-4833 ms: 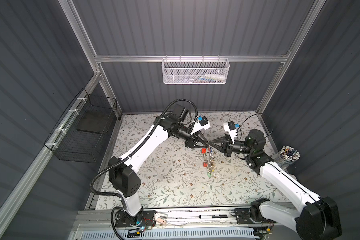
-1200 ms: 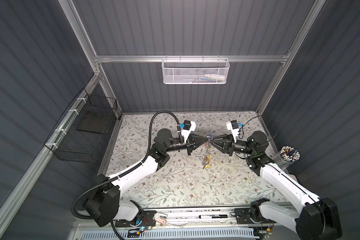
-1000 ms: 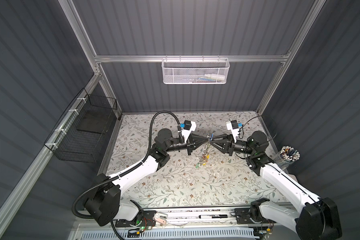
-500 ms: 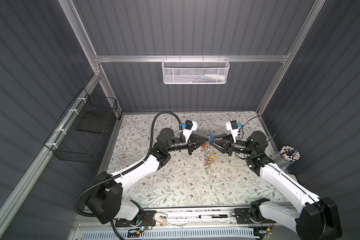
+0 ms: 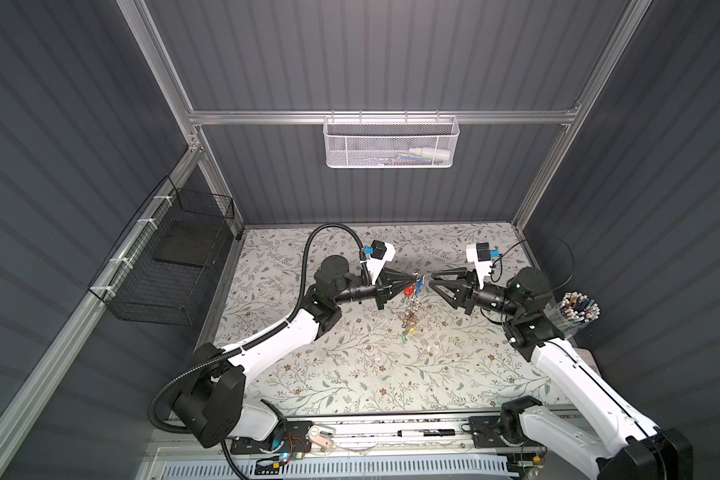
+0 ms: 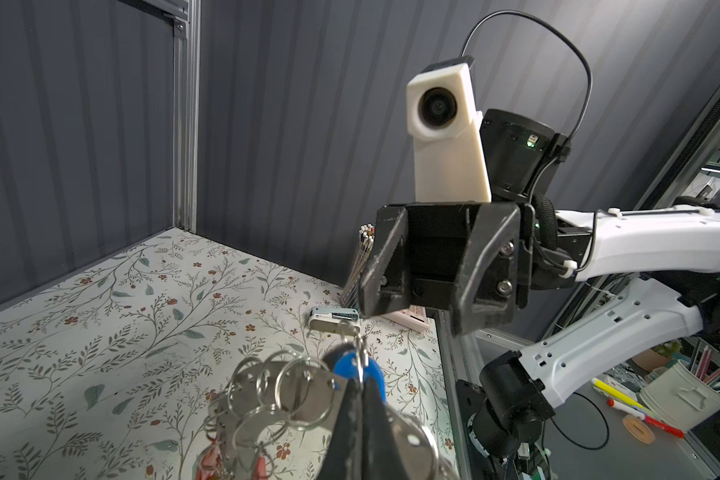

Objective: Put the keys on the keyring

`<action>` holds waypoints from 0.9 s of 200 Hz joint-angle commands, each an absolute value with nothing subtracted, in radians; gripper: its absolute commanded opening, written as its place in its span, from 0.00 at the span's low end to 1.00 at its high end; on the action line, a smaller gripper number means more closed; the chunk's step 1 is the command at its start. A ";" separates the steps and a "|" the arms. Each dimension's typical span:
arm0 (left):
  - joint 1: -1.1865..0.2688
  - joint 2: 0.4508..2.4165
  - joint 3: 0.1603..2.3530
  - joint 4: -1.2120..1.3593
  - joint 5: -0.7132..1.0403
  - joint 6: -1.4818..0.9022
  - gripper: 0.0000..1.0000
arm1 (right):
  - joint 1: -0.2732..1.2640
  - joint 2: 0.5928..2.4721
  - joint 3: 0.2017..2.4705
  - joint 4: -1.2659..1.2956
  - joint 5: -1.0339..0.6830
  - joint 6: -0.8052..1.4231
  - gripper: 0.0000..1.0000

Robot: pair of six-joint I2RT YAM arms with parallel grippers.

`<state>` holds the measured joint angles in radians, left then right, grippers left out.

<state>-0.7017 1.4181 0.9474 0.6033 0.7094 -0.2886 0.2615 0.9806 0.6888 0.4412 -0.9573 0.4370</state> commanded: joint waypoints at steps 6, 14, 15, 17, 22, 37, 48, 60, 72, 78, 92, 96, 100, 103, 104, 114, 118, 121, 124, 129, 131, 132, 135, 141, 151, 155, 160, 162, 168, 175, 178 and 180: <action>-0.707 1.393 0.996 0.655 0.724 -0.277 0.00 | 0.267 1.007 0.695 0.453 -0.973 0.436 0.45; -0.706 1.392 0.995 0.655 0.724 -0.278 0.00 | 0.268 1.012 0.696 0.459 -0.976 0.439 0.46; -0.707 1.392 0.995 0.655 0.725 -0.279 0.00 | 0.268 1.013 0.696 0.460 -0.976 0.439 0.46; -0.707 1.392 0.995 0.655 0.725 -0.280 0.00 | 0.268 1.014 0.696 0.463 -0.976 0.440 0.46; -0.707 1.391 0.995 0.656 0.727 -0.280 0.00 | 0.270 1.018 0.695 0.472 -0.978 0.445 0.46; -0.707 1.391 0.992 0.657 0.735 -0.281 0.00 | 0.277 1.037 0.699 0.491 -0.993 0.455 0.47; -0.707 1.389 0.988 0.658 0.737 -0.281 0.00 | 0.282 1.049 0.705 0.494 -0.994 0.455 0.47; -0.707 1.388 0.988 0.658 0.739 -0.281 0.00 | 0.288 1.059 0.708 0.504 -0.995 0.457 0.47; -0.707 1.388 0.989 0.660 0.742 -0.282 0.00 | 0.294 1.067 0.710 0.513 -0.998 0.458 0.47; -0.708 1.390 0.989 0.660 0.746 -0.284 0.00 | 0.297 1.072 0.714 0.514 -0.998 0.459 0.46; -0.707 1.390 0.989 0.663 0.751 -0.287 0.00 | 0.302 1.081 0.719 0.516 -1.000 0.459 0.46; -0.707 1.391 0.989 0.663 0.750 -0.287 0.00 | 0.303 1.084 0.721 0.516 -0.999 0.459 0.46; -0.708 1.391 0.988 0.663 0.750 -0.286 0.00 | 0.303 1.086 0.722 0.518 -1.001 0.459 0.46; -0.708 1.391 0.989 0.663 0.750 -0.286 0.00 | 0.304 1.087 0.723 0.517 -1.002 0.458 0.46; -0.708 1.392 0.988 0.663 0.750 -0.287 0.00 | 0.304 1.087 0.724 0.518 -1.002 0.458 0.46; -0.707 1.392 0.989 0.664 0.749 -0.287 0.00 | 0.308 1.089 0.723 0.518 -1.003 0.457 0.45; -0.707 1.392 0.989 0.664 0.751 -0.286 0.00 | 0.310 1.089 0.723 0.518 -1.002 0.457 0.45; -0.707 1.392 0.990 0.665 0.750 -0.286 0.00 | 0.311 1.090 0.723 0.518 -1.003 0.457 0.45; -0.707 1.392 0.990 0.664 0.749 -0.287 0.00 | 0.311 1.092 0.723 0.517 -1.003 0.456 0.45; -0.707 1.392 0.990 0.664 0.750 -0.286 0.00 | 0.312 1.093 0.723 0.517 -1.004 0.454 0.45; -0.707 1.393 0.991 0.664 0.750 -0.286 0.00 | 0.312 1.094 0.723 0.517 -1.003 0.454 0.45; -0.707 1.393 0.990 0.664 0.750 -0.286 0.00 | 0.312 1.095 0.723 0.516 -1.003 0.453 0.45; -0.707 1.393 0.989 0.664 0.750 -0.287 0.00 | 0.312 1.095 0.723 0.515 -1.003 0.454 0.44; -0.707 1.394 0.992 0.666 0.750 -0.288 0.00 | 0.314 1.097 0.723 0.515 -1.003 0.453 0.44; -0.707 1.395 0.994 0.666 0.750 -0.287 0.00 | 0.316 1.100 0.723 0.514 -1.003 0.450 0.41; -0.707 1.397 0.994 0.666 0.749 -0.287 0.00 | 0.316 1.101 0.724 0.512 -1.004 0.449 0.40; -0.707 1.397 0.996 0.667 0.749 -0.290 0.00 | 0.316 1.103 0.723 0.510 -1.003 0.447 0.39; -0.707 1.397 0.996 0.667 0.749 -0.289 0.00 | 0.316 1.103 0.723 0.509 -1.003 0.446 0.38; -0.707 1.399 0.998 0.667 0.749 -0.289 0.00 | 0.315 1.104 0.724 0.507 -1.000 0.443 0.37; -0.707 1.400 1.000 0.669 0.749 -0.289 0.00 | 0.316 1.106 0.724 0.504 -0.998 0.440 0.34; -0.708 1.400 1.001 0.669 0.750 -0.289 0.00 | 0.316 1.107 0.724 0.502 -0.996 0.439 0.32; -0.707 1.400 1.002 0.668 0.750 -0.291 0.00 | 0.315 1.107 0.724 0.502 -0.995 0.438 0.31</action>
